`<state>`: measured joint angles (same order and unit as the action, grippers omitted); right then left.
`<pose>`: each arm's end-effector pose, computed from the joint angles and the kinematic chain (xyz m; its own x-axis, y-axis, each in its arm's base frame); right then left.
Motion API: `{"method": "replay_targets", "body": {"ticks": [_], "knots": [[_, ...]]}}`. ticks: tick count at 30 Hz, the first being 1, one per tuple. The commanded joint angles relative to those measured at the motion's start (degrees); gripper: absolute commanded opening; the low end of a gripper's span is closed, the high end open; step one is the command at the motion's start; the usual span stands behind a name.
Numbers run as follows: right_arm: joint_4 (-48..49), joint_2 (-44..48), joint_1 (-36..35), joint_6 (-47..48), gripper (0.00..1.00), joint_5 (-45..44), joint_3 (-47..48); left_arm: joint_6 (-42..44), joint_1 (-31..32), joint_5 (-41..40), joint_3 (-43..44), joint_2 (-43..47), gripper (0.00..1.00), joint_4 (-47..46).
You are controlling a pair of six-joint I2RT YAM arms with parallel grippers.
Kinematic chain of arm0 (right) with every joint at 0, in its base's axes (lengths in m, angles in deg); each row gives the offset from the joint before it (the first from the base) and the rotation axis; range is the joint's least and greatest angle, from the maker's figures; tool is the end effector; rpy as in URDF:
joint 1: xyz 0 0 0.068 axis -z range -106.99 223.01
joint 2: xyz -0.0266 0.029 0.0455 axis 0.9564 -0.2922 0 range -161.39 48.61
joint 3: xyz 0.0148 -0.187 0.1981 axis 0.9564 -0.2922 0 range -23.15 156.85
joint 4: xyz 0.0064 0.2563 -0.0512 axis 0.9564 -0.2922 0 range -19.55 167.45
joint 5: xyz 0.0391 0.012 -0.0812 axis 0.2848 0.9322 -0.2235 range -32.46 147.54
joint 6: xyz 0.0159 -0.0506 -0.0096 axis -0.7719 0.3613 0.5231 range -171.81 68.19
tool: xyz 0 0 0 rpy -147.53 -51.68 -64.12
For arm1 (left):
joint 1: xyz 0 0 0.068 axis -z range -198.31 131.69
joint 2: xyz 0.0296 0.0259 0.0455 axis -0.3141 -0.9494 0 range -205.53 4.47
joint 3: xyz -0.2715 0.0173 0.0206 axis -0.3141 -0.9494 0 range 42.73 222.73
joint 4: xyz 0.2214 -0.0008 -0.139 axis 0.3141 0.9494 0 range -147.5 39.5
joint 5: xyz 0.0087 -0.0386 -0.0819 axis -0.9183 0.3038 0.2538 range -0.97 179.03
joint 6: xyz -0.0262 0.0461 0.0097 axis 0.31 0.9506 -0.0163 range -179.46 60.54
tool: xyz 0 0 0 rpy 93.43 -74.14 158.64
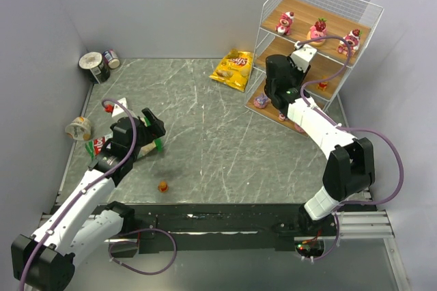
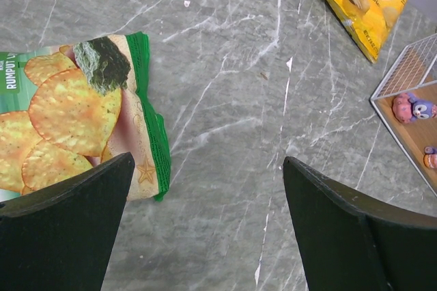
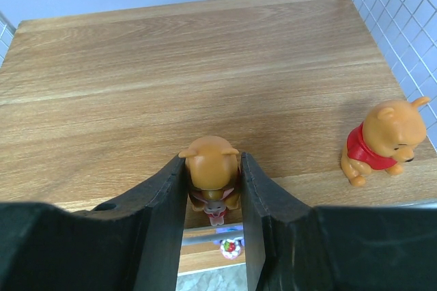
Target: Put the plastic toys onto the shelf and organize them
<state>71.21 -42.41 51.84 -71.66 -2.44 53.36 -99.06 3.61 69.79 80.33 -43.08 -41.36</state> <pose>0.3495 0.1023 0.3415 -0.1158 0.1373 -0.9837 0.6525 0.7572 0.0289 0.1807 -0.0602 0.2777 -0.3639 -0.5022 -0.7844 -0.2001 0.8647 -0.4608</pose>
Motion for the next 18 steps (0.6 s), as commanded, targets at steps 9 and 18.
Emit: {"method": "replay_targets", "body": {"ticks": [9, 18], "knots": [[-1.15, 0.05, 1.48, -0.01, 0.47, 2.33, -0.66, 0.83, -0.73, 0.96, 0.01, -0.09, 0.96, -2.34], [0.09, 2.86, 1.31, 1.48, 0.64, 3.03, -2.50, 0.92, -0.82, 1.31, -0.08, 0.00, 0.96, -2.52]]}}
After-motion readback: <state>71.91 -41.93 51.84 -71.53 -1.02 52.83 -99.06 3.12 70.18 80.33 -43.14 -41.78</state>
